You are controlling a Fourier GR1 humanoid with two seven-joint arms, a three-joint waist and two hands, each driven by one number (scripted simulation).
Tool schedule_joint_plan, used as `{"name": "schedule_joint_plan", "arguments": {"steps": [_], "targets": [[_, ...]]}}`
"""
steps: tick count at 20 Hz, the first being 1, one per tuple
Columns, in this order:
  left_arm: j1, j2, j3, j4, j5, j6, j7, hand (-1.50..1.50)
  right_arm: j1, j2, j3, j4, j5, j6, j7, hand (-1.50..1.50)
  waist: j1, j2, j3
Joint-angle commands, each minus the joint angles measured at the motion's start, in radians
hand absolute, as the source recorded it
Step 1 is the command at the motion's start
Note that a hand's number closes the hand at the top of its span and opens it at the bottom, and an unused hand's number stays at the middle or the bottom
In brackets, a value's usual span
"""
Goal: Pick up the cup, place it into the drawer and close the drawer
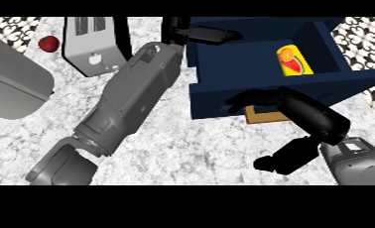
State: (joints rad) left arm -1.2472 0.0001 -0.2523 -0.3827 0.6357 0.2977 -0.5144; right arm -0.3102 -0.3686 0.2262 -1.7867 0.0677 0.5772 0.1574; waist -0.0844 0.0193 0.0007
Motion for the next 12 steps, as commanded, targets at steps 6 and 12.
{"name": "schedule_joint_plan", "arguments": {"steps": [6, 12], "targets": [[0.113, 0.007, 0.028, -0.066, 0.017, -0.073, -0.061, -1.50, 0.027, 0.012, 0.105, 0.325, 0.335, -0.142, -0.177, -1.50, 0.099, -0.016, 0.000], [0.182, 0.006, 0.028, -0.150, 0.019, -0.056, -0.059, -1.50, -0.143, 0.080, 0.145, 0.746, 0.478, -0.249, -0.326, 1.50, 0.143, -0.012, 0.001]]}}
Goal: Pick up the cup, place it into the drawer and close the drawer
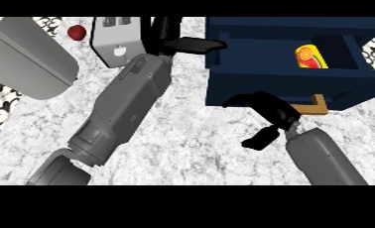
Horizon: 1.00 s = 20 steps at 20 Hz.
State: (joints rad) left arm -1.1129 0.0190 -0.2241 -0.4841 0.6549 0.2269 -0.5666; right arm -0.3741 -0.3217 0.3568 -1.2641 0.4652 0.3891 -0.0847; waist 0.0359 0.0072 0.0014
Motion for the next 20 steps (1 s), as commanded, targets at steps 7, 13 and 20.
{"name": "schedule_joint_plan", "arguments": {"steps": [7, 13, 20], "targets": [[0.180, 0.090, -0.004, -0.155, 0.013, -0.099, 0.014, -1.50, -0.247, 0.020, -0.143, 0.535, 0.043, -0.174, -0.293, 1.50, 0.073, 0.010, 0.003], [0.212, 0.126, -0.022, -0.214, 0.012, -0.136, 0.063, -1.50, -0.422, 0.009, -0.270, 0.701, 0.003, -0.258, -0.313, 1.50, 0.118, 0.023, 0.005], [0.250, 0.178, -0.024, -0.251, 0.014, -0.175, 0.087, -1.50, -0.549, -0.069, -0.356, 0.782, -0.044, -0.239, -0.260, 1.50, 0.157, 0.033, 0.004]]}}
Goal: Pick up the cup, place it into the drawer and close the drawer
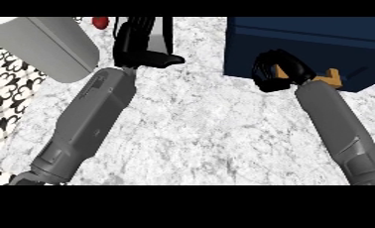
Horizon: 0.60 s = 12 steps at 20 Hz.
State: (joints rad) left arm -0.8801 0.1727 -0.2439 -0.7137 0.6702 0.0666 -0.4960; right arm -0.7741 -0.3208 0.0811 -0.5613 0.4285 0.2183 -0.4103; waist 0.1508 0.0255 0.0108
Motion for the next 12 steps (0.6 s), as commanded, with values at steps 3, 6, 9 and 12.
{"name": "schedule_joint_plan", "arguments": {"steps": [3, 6, 9, 12], "targets": [[0.022, 0.036, -0.003, -0.030, -0.001, -0.037, 0.006, -1.50, -0.173, -0.108, -0.099, 0.062, -0.032, -0.029, 0.058, 1.50, 0.039, 0.021, -0.006], [0.045, 0.034, -0.010, -0.042, 0.003, -0.056, 0.011, -1.50, -0.165, -0.129, -0.115, 0.050, -0.053, -0.011, 0.052, 1.50, 0.052, 0.021, -0.006], [0.033, 0.026, -0.006, -0.046, 0.010, -0.052, 0.024, -1.50, -0.167, -0.134, -0.117, 0.033, -0.065, 0.007, 0.050, 1.50, 0.054, 0.027, -0.006], [0.051, 0.017, -0.012, -0.056, 0.011, -0.062, 0.019, -1.50, -0.167, -0.150, -0.129, 0.016, -0.087, 0.035, 0.054, 1.50, 0.060, 0.026, -0.007]]}}
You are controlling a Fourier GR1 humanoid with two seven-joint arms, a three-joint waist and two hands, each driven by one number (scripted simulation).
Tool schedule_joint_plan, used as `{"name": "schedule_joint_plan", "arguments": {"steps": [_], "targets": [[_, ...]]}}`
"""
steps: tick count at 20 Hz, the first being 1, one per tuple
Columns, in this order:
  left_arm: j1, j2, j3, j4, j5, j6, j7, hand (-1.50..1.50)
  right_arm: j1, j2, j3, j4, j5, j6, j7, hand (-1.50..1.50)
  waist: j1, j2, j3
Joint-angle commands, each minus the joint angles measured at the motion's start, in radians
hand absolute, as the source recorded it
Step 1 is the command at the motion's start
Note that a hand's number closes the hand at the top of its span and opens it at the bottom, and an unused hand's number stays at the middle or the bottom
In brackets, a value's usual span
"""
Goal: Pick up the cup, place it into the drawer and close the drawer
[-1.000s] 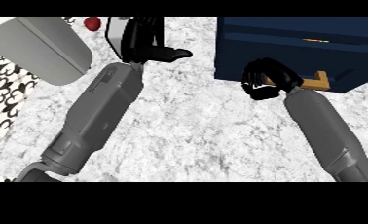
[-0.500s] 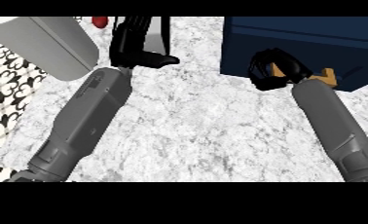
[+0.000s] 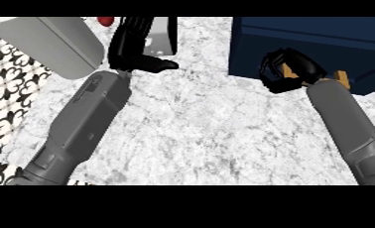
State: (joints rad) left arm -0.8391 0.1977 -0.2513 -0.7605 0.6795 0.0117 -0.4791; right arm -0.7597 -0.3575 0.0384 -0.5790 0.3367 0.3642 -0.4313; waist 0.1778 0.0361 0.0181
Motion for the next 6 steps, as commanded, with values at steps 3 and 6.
{"name": "schedule_joint_plan", "arguments": {"steps": [3, 6], "targets": [[0.022, 0.002, -0.001, -0.020, 0.007, -0.023, 0.000, -1.50, -0.171, -0.122, -0.092, 0.025, -0.009, -0.087, 0.084, 1.50, 0.042, 0.014, -0.015], [0.025, -0.001, -0.004, -0.027, 0.009, -0.027, 0.008, -1.50, -0.160, -0.122, -0.090, 0.011, -0.016, -0.078, 0.084, 1.50, 0.048, 0.014, -0.014]]}}
